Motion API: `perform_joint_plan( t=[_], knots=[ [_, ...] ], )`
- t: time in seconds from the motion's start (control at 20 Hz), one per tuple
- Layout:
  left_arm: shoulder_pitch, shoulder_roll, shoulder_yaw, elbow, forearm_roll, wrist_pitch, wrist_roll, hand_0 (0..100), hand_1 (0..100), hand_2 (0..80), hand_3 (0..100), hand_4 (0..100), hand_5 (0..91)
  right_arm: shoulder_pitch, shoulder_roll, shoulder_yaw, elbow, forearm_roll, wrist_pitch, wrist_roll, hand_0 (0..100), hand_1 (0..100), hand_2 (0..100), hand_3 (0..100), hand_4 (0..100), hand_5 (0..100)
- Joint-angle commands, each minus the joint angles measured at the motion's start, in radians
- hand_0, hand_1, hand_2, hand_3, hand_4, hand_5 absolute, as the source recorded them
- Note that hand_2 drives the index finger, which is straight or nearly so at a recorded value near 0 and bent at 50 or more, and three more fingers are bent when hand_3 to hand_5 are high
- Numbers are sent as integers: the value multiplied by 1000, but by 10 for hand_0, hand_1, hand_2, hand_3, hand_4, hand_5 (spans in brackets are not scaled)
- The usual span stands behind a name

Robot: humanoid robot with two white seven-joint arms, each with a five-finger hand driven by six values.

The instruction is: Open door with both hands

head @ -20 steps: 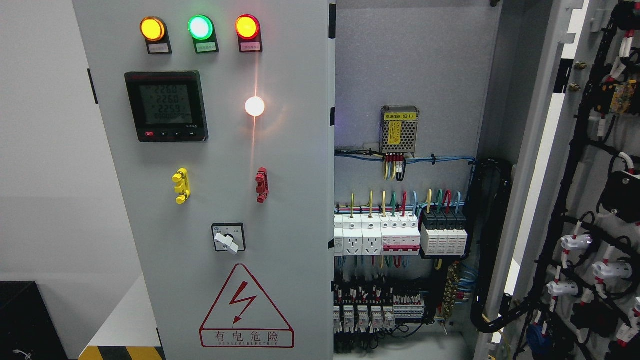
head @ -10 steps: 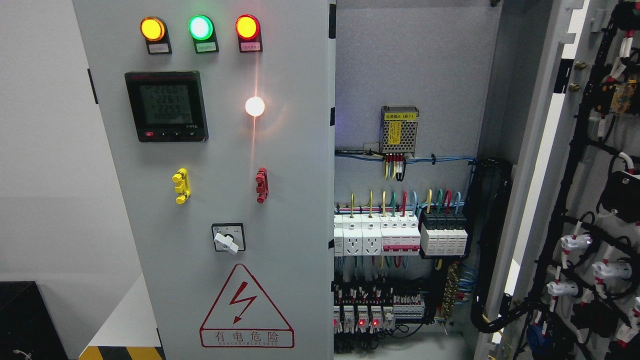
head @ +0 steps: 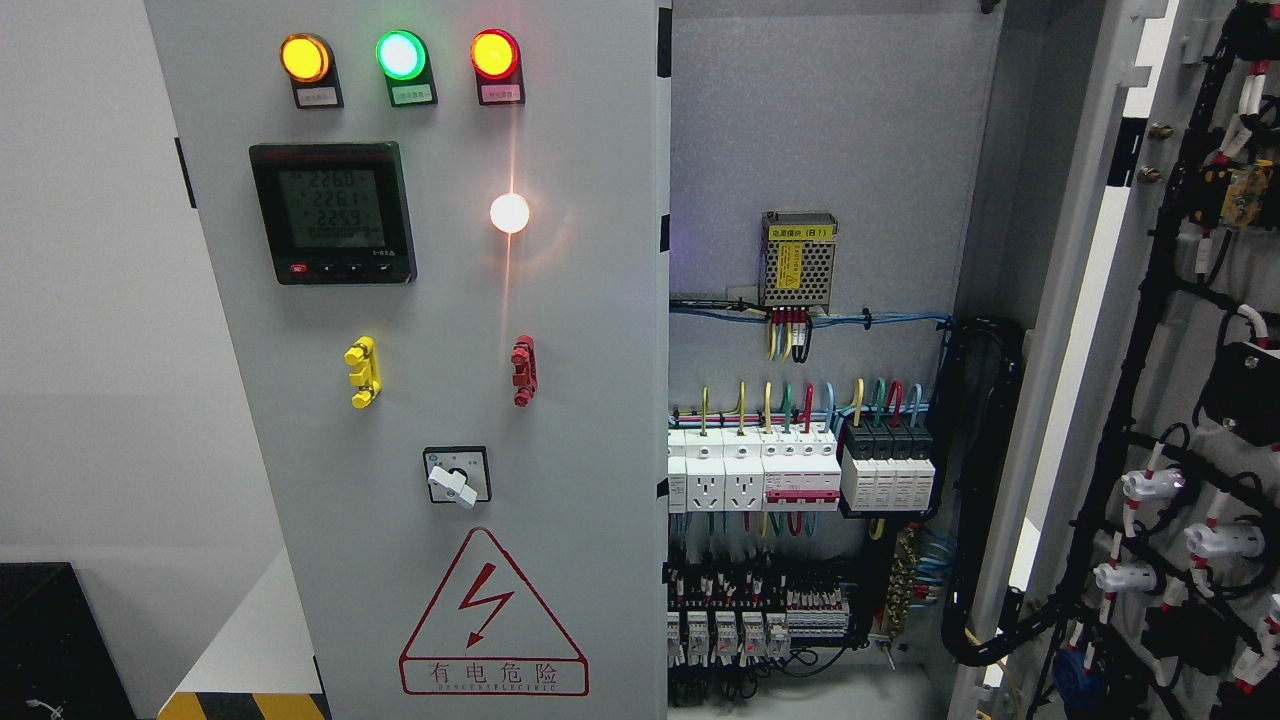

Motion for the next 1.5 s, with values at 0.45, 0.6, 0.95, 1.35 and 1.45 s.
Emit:
perform_joint_plan(
  t=[0.45, 0.6, 0.95, 1.35, 1.45],
  knots=[
    [-14, -280, 854, 417, -844, 1, 4, 0, 0, 0, 0, 0, 0, 0, 0, 9, 0, 0, 0, 0, 191, 0, 0, 0, 0, 0],
    [-13, -311, 971, 422, -955, 1, 9, 0, 0, 0, 0, 0, 0, 0, 0, 9, 0, 0, 0, 0, 191, 0, 0, 0, 0, 0],
    [-11, -374, 982, 428, -956, -2, 90, 0, 0, 0, 0, 0, 0, 0, 0, 9, 0, 0, 0, 0, 191, 0, 0, 0, 0, 0],
    [-36, -421, 969, 422, -955, -3, 225, 0, 0, 0, 0, 0, 0, -2, 0, 8, -33, -2, -2, 0, 191, 0, 0, 0, 0, 0],
    [-37, -424, 966, 420, -956, -3, 253, 0, 0, 0, 0, 0, 0, 2, 0, 8, -64, -2, -2, 0, 191, 0, 0, 0, 0, 0]
  ],
)
